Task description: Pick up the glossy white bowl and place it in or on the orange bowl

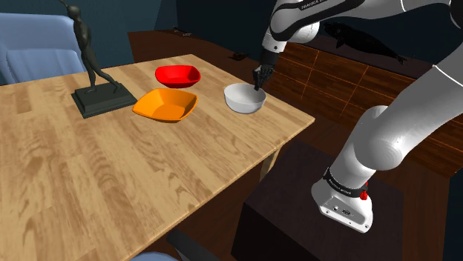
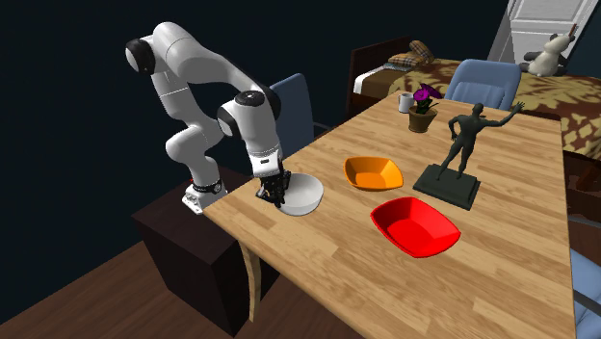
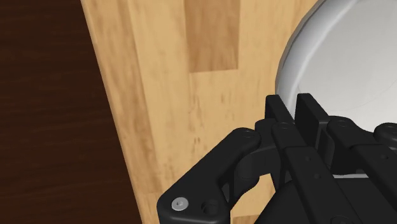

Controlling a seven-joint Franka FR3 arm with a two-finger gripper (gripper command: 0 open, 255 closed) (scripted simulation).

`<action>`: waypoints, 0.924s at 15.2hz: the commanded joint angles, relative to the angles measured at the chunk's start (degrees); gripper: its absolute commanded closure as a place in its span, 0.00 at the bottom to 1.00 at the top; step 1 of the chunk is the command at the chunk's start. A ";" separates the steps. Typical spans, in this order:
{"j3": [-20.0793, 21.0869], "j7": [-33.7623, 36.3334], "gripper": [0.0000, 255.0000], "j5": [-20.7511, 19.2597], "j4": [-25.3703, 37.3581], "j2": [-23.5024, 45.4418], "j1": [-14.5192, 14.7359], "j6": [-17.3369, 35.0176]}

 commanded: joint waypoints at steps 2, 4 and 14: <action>0.02 0.01 1.00 0.00 -0.04 0.01 0.02 0.01; 0.18 0.37 1.00 -0.23 1.00 -0.59 -0.04 -1.59; 0.84 1.81 1.00 -0.98 6.89 -2.72 -0.16 -9.47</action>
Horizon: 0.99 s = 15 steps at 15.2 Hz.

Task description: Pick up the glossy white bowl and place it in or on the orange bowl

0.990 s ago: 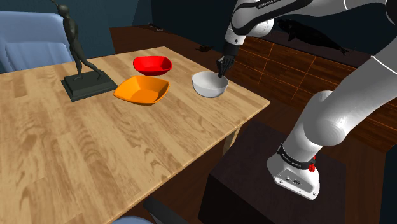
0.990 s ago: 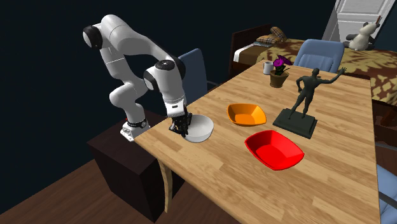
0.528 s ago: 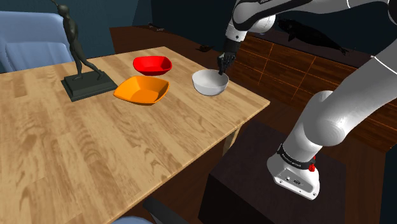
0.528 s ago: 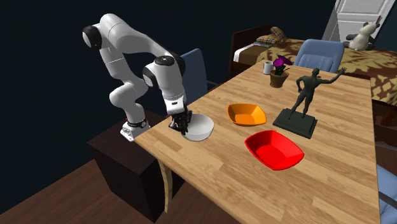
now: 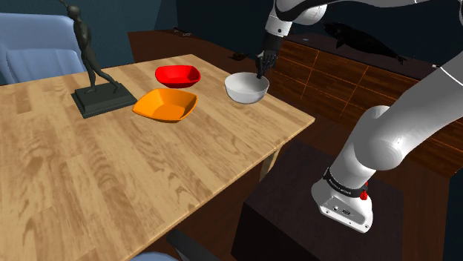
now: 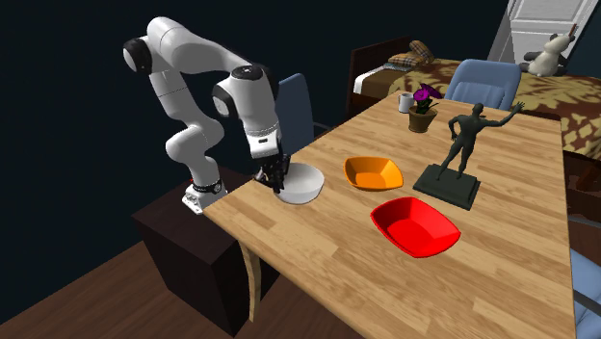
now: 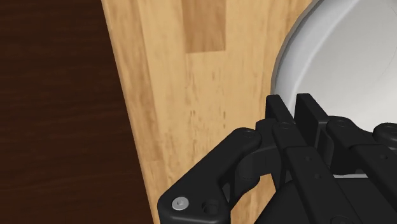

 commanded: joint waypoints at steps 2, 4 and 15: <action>0.14 0.33 1.00 -0.12 2.16 -0.34 0.00 -2.47; 0.24 0.55 1.00 -0.18 3.52 -0.55 0.01 -4.01; 2.77 4.57 1.00 0.92 12.03 1.98 1.78 -9.72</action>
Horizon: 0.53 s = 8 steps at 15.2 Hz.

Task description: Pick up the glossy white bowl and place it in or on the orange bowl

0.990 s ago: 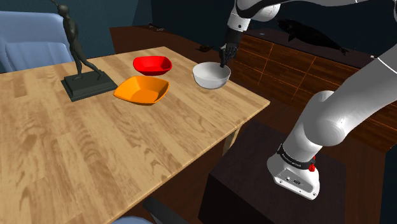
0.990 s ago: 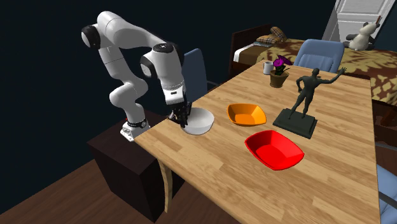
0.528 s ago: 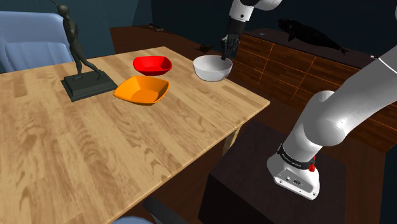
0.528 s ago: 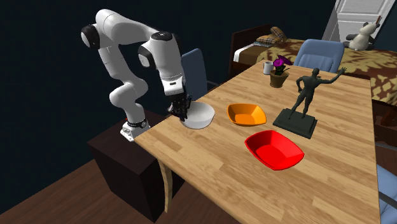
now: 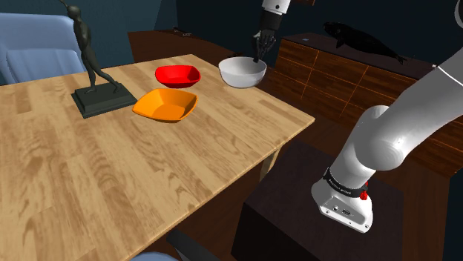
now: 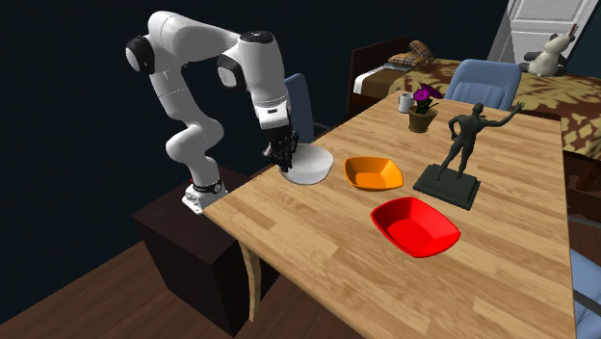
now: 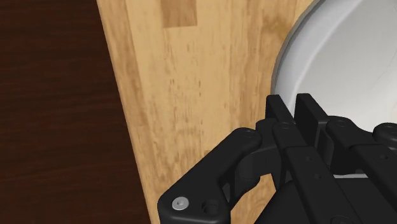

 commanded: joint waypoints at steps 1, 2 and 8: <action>1.35 2.08 1.00 0.69 2.38 1.84 1.01 -0.36; 2.03 3.15 1.00 1.03 3.59 2.91 1.54 -0.41; 5.75 9.32 1.00 2.59 12.35 10.25 4.51 -1.27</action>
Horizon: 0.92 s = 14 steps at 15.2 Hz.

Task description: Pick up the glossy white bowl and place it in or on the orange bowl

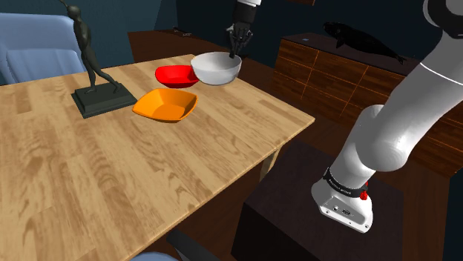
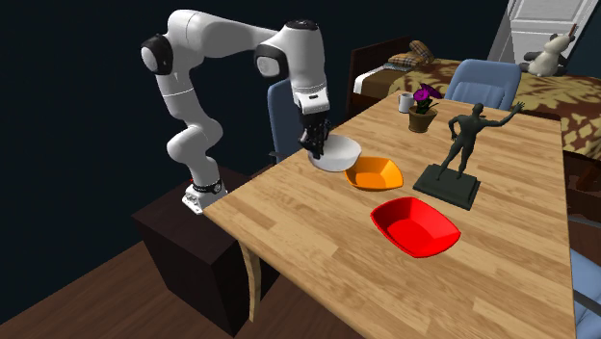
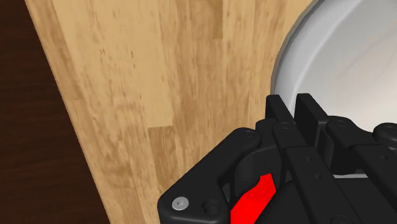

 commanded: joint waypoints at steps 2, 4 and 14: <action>1.69 3.05 1.00 0.57 4.97 4.04 1.41 -0.60; 2.71 5.01 1.00 0.81 8.85 7.00 2.30 -1.30; 6.31 13.49 1.00 0.90 31.41 23.36 6.36 -6.63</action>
